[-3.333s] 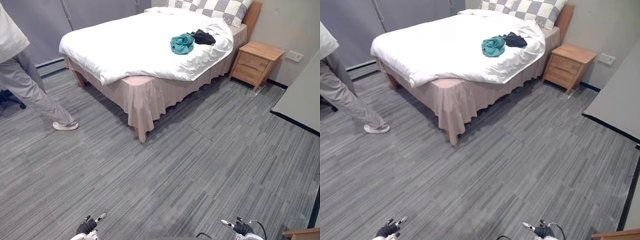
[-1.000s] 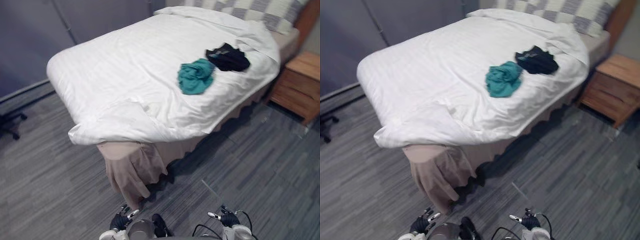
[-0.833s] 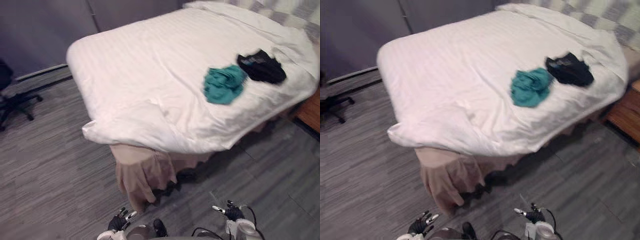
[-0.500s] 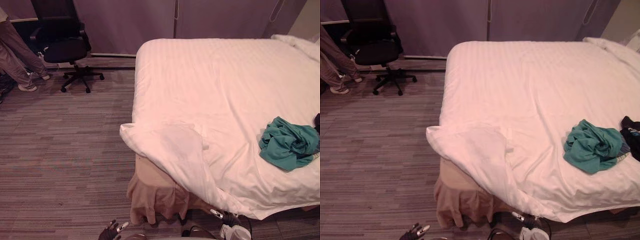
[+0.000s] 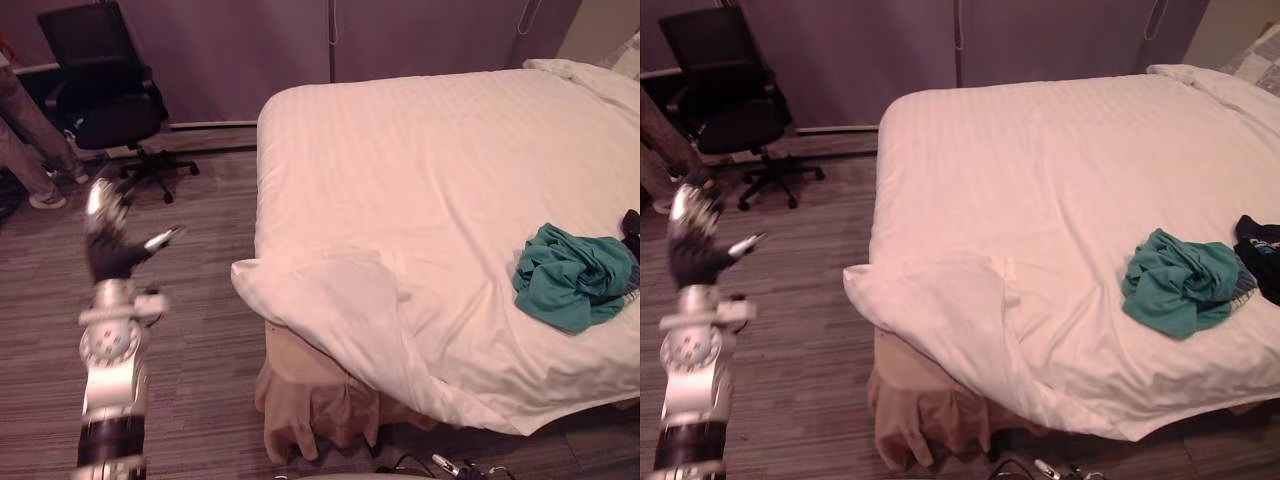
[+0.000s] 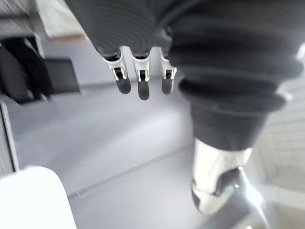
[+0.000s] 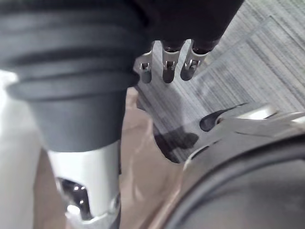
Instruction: Tidy the bed and pick cloth on bed and put in laundry
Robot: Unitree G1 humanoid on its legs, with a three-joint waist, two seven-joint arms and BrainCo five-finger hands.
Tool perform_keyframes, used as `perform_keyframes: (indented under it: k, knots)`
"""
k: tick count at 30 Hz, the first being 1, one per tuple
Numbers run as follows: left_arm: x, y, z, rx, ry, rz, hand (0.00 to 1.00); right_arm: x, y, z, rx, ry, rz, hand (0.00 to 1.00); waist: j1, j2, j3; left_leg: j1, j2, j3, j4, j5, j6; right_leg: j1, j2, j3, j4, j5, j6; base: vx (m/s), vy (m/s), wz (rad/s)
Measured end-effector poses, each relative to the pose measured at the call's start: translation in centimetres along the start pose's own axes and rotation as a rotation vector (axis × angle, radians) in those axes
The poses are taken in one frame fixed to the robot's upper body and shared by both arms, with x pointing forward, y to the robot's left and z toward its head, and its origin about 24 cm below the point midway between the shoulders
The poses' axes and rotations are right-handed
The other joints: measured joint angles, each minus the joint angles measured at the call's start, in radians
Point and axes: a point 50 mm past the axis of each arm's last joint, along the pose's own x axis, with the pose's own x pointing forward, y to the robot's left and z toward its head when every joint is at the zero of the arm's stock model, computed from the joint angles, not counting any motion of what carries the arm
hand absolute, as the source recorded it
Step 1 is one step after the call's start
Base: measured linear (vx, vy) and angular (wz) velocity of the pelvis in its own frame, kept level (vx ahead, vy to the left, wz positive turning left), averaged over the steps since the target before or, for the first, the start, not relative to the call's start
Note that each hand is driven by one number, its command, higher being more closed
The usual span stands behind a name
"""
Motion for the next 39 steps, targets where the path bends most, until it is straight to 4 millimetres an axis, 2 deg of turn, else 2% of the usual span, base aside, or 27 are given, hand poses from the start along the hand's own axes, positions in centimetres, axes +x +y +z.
perform_keyframes:
  k: [2, 4, 7, 8, 10, 11, 13, 17, 21, 22, 24, 26, 27, 29, 31, 33, 35, 36, 37, 39]
  knots:
    - [0.2, -2.5, -1.8, 0.014, 0.091, -0.142, 0.00, 0.0, -0.2, 0.1, -0.001, -0.009, -0.004, 0.00, -0.026, 0.005, 0.000, -0.001, -0.009, 0.028, -0.027, 0.013, 0.002, -0.019, 0.006, 0.025, -0.035, 0.030, 0.003, -0.01, 0.009, -0.41]
    - [0.0, -4.8, -3.5, 0.051, 0.184, -0.264, 0.00, 0.0, -0.1, 0.2, -0.002, -0.019, -0.004, 0.00, -0.036, 0.015, 0.007, -0.006, -0.013, 0.057, -0.040, 0.019, 0.002, -0.041, 0.011, 0.055, -0.053, 0.051, 0.002, -0.02, 0.008, -0.49]
    - [-1.3, -8.2, -6.5, 0.088, 0.364, -0.411, 0.00, 0.0, -0.1, 0.4, -0.012, -0.027, -0.002, 0.00, -0.080, 0.049, 0.027, -0.009, -0.022, 0.096, -0.057, 0.021, 0.003, -0.062, 0.017, 0.097, -0.074, 0.073, 0.005, -0.01, 0.006, -0.43]
    - [-1.8, -8.9, -7.4, 0.098, 0.421, -0.439, 0.00, 0.1, 0.1, 0.6, -0.016, -0.031, 0.004, 0.00, -0.097, 0.056, 0.033, -0.009, -0.022, 0.113, -0.061, 0.021, 0.003, -0.074, 0.022, 0.114, -0.075, 0.079, 0.004, 0.01, 0.003, -0.48]
    - [-2.1, -9.7, -8.8, 0.132, 0.516, -0.470, 0.00, 0.2, 0.5, 0.9, -0.034, -0.042, 0.017, 0.00, -0.125, 0.054, 0.050, -0.010, -0.021, 0.125, -0.062, 0.022, 0.001, -0.080, 0.026, 0.131, -0.082, 0.087, 0.005, 0.00, -0.012, -0.35]
    - [-2.2, -9.8, -9.1, 0.149, 0.538, -0.479, 1.00, 0.2, 0.5, 0.9, -0.042, -0.043, 0.019, 0.00, -0.128, 0.054, 0.050, -0.013, -0.020, 0.131, -0.062, 0.022, 0.001, -0.085, 0.029, 0.136, -0.085, 0.092, 0.003, -0.02, -0.042, -0.32]
    - [-2.1, -9.6, -9.9, 0.200, 0.594, -0.470, 1.00, 0.3, 0.8, 1.6, -0.052, -0.074, 0.030, 0.00, -0.132, 0.052, 0.074, -0.014, -0.016, 0.150, -0.062, 0.024, -0.002, -0.090, 0.037, 0.154, -0.100, 0.110, -0.001, -0.05, -0.048, -0.28]
    - [-1.2, -9.2, -10.1, 0.340, 0.595, -0.441, 1.00, 0.5, 2.1, 3.6, -0.095, -0.150, 0.089, 0.00, -0.136, 0.044, 0.118, -0.024, -0.013, 0.168, -0.061, 0.027, -0.008, -0.103, 0.038, 0.164, -0.108, 0.126, -0.004, -0.10, -0.045, -0.12]
    - [-0.7, -8.7, -10.2, 0.458, 0.611, -0.442, 1.00, -0.2, 3.4, 7.8, -0.078, -0.324, 0.180, 0.00, -0.140, 0.042, 0.127, -0.023, -0.012, 0.169, -0.062, 0.029, -0.009, -0.100, 0.037, 0.163, -0.119, 0.132, -0.005, -0.09, -0.043, -0.03]
    - [-0.8, -8.5, -10.4, 0.493, 0.627, -0.448, 1.00, -0.9, 3.5, 10.2, -0.058, -0.419, 0.202, 0.00, -0.144, 0.041, 0.128, -0.023, -0.012, 0.169, -0.062, 0.029, -0.009, -0.093, 0.037, 0.163, -0.134, 0.139, -0.002, -0.06, -0.033, -0.01]
    - [-1.5, -8.3, -10.8, 0.500, 0.658, -0.445, 1.00, -1.6, 3.2, 12.2, -0.044, -0.497, 0.210, 0.00, -0.148, 0.039, 0.129, -0.018, -0.010, 0.167, -0.062, 0.029, -0.009, -0.081, 0.037, 0.161, -0.147, 0.145, -0.002, -0.06, -0.042, 0.04]
    - [-3.2, -7.6, -11.4, 0.474, 0.712, -0.413, 1.00, -3.2, 1.8, 16.3, 0.009, -0.652, 0.176, 0.00, -0.160, 0.039, 0.129, -0.014, -0.007, 0.153, -0.063, 0.029, -0.010, -0.068, 0.037, 0.149, -0.154, 0.145, -0.001, -0.04, -0.039, 0.12]
    - [-3.7, -7.5, -11.6, 0.458, 0.725, -0.403, 1.00, -3.5, 1.3, 17.1, 0.019, -0.682, 0.159, 0.00, -0.161, 0.038, 0.129, -0.013, -0.006, 0.148, -0.064, 0.030, -0.011, -0.065, 0.038, 0.145, -0.155, 0.145, -0.001, -0.02, -0.041, 0.18]
    - [-5.8, -7.2, -11.8, 0.366, 0.762, -0.348, 1.00, -5.4, -0.4, 20.5, 0.029, -0.795, 0.079, 0.00, -0.160, 0.036, 0.128, -0.006, -0.003, 0.129, -0.072, 0.034, -0.016, -0.047, 0.039, 0.123, -0.156, 0.144, 0.000, -0.01, -0.033, 0.24]
    - [-7.7, -7.3, -11.8, 0.308, 0.780, -0.312, 1.00, -7.1, -1.6, 22.6, 0.028, -0.879, 0.015, 0.00, -0.159, 0.034, 0.125, 0.001, 0.001, 0.105, -0.078, 0.037, -0.017, -0.030, 0.040, 0.099, -0.156, 0.142, 0.002, -0.01, -0.023, 0.32]
    - [-10.2, -7.4, -11.9, 0.232, 0.817, -0.295, 1.00, -9.2, -2.4, 25.2, -0.013, -0.965, -0.040, 0.00, -0.146, 0.030, 0.111, -0.003, 0.001, 0.087, -0.078, 0.039, -0.016, -0.028, 0.038, 0.079, -0.156, 0.141, 0.003, -0.03, -0.021, 0.29]
    - [-13.7, -7.8, -12.2, 0.128, 0.890, -0.298, 1.00, -11.4, -2.7, 28.1, -0.083, -1.042, -0.088, 0.00, -0.121, 0.019, 0.100, -0.002, 0.000, 0.058, -0.077, 0.041, -0.014, -0.006, 0.035, 0.054, -0.156, 0.136, 0.003, -0.06, -0.013, 0.32]
    - [-14.7, -8.0, -12.3, 0.100, 0.915, -0.301, 1.00, -11.6, -2.6, 28.6, -0.102, -1.050, -0.096, 0.00, -0.116, 0.016, 0.090, -0.002, 0.000, 0.050, -0.077, 0.042, -0.013, -0.001, 0.034, 0.046, -0.156, 0.133, 0.002, -0.06, -0.017, 0.43]
    - [-16.9, -8.5, -12.5, 0.046, 0.973, -0.307, 0.00, -12.1, -2.2, 29.5, -0.146, -1.065, -0.104, 0.00, -0.106, 0.008, 0.061, -0.002, -0.002, 0.033, -0.077, 0.044, -0.013, 0.003, 0.030, 0.033, -0.156, 0.125, 0.002, -0.02, -0.021, 0.33]
    - [-20.5, -9.2, -12.8, -0.028, 1.085, -0.311, 0.00, -13.2, -0.6, 30.8, -0.231, -1.115, -0.073, 0.00, -0.082, 0.002, 0.033, -0.004, -0.005, 0.019, -0.078, 0.047, -0.011, 0.005, 0.025, 0.018, -0.156, 0.123, 0.002, -0.02, -0.023, 0.25]
